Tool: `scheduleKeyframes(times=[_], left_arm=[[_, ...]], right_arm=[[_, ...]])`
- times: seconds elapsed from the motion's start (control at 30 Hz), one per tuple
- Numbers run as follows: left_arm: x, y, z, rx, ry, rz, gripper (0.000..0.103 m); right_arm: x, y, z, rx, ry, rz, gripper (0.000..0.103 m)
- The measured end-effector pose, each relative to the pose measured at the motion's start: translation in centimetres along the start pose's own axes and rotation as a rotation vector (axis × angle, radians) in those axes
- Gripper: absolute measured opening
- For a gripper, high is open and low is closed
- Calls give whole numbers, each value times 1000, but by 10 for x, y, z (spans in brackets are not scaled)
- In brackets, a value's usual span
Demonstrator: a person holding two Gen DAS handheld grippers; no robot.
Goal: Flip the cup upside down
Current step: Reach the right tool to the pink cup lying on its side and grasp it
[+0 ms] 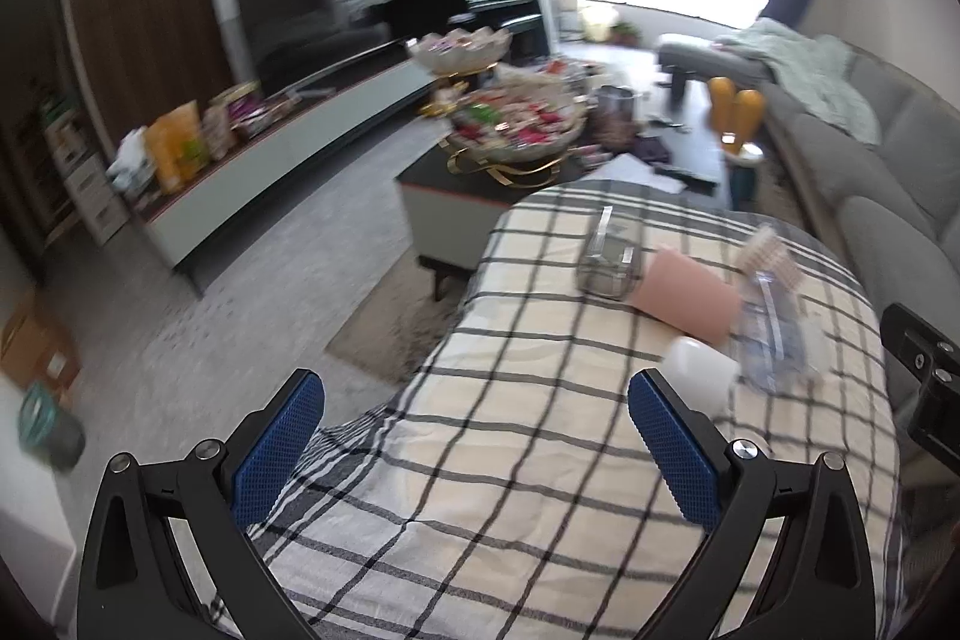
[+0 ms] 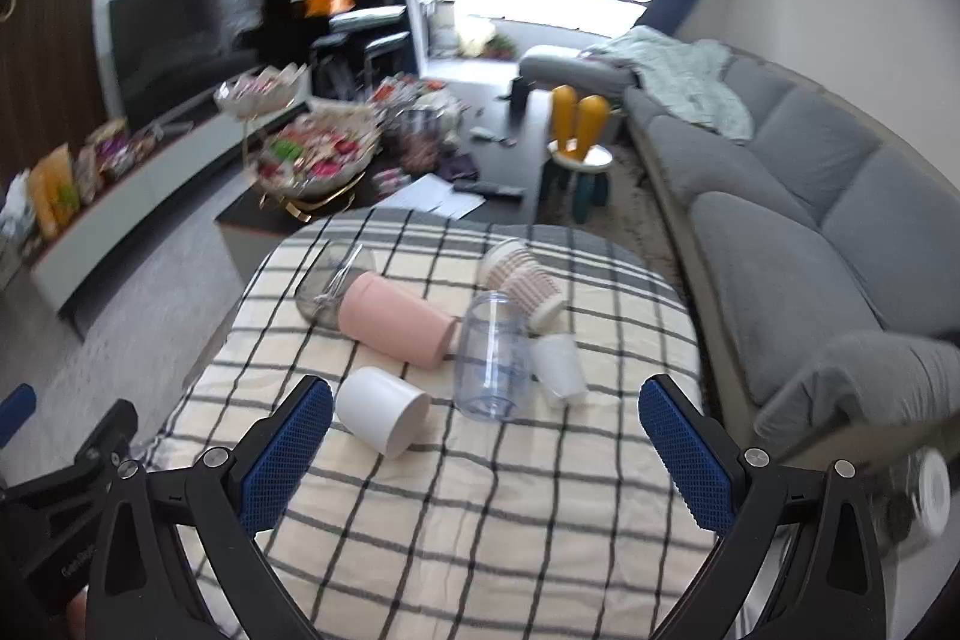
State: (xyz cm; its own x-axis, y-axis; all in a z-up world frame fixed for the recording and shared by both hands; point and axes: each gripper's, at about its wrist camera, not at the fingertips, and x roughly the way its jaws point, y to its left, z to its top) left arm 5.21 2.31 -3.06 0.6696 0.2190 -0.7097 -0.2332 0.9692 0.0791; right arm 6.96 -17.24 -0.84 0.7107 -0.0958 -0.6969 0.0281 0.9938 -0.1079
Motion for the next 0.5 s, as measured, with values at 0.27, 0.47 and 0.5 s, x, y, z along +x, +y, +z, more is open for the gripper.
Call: scheduleKeyframes(times=[0.27, 0.47, 0.5], left_arm=[[33, -11, 9, -81, 54, 86, 103], [57, -14, 10, -215, 82, 124, 103], [59, -15, 10, -230, 84, 127, 103]], right_arm=[[72, 25, 37, -207, 134, 86, 102], [130, 52, 52, -382, 238, 143, 102], [141, 58, 55, -420, 264, 152, 102]])
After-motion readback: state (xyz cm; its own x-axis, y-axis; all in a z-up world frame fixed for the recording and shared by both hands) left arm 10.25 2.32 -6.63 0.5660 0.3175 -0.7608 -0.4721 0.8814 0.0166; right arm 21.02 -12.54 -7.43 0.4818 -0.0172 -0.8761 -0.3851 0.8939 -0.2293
